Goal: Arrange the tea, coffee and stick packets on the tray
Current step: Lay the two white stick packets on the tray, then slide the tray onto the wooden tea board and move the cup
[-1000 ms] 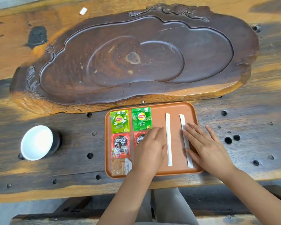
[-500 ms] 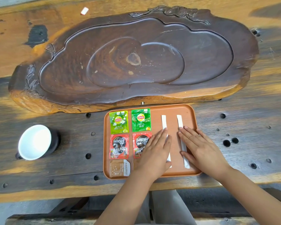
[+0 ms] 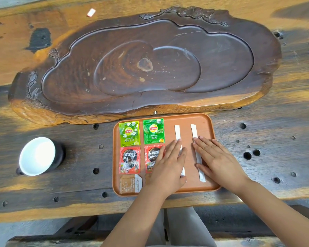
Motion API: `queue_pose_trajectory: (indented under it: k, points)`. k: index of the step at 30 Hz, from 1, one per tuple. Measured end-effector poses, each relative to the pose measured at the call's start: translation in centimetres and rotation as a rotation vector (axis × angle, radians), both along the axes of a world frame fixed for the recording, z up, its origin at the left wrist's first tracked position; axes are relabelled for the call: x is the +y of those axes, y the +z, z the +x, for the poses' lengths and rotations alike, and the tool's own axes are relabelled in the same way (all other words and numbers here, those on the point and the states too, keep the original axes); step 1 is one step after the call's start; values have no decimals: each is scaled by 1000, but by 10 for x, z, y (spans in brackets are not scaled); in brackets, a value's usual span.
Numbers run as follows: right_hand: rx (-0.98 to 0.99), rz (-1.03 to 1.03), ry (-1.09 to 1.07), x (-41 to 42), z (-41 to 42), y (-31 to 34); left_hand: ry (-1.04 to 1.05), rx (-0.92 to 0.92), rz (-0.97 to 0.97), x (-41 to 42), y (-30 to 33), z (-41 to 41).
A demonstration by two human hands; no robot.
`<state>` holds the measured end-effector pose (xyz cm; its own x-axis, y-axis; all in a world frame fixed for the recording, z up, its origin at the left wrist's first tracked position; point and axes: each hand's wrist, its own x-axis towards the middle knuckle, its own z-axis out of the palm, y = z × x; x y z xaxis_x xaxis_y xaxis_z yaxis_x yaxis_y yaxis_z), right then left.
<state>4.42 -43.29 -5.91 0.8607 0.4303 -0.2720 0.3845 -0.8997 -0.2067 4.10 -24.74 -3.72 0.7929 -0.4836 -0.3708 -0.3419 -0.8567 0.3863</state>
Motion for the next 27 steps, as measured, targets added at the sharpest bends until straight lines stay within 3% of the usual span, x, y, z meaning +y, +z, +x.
queue_pose_trajectory:
  k: [8, 12, 15, 18, 23, 27]
  points:
    - [-28, 46, 4, 0, -1, 3, 22, -13, -42, 2, -1, 1]
    - [-119, 121, -39, 0, 0, 12, 65, -139, -118, 9, 8, 3]
    - [-164, 123, -181, -5, 2, 20, 321, -271, -147, 36, 20, 5]
    - [-165, 81, -344, -11, 4, 21, 607, -332, -29, 82, 28, 2]
    - [-120, -17, -387, -11, 6, 17, 725, -176, 223, 136, 25, -7]
    - [-10, -91, -439, -6, 7, 16, 763, -4, 165, 136, 22, -10]
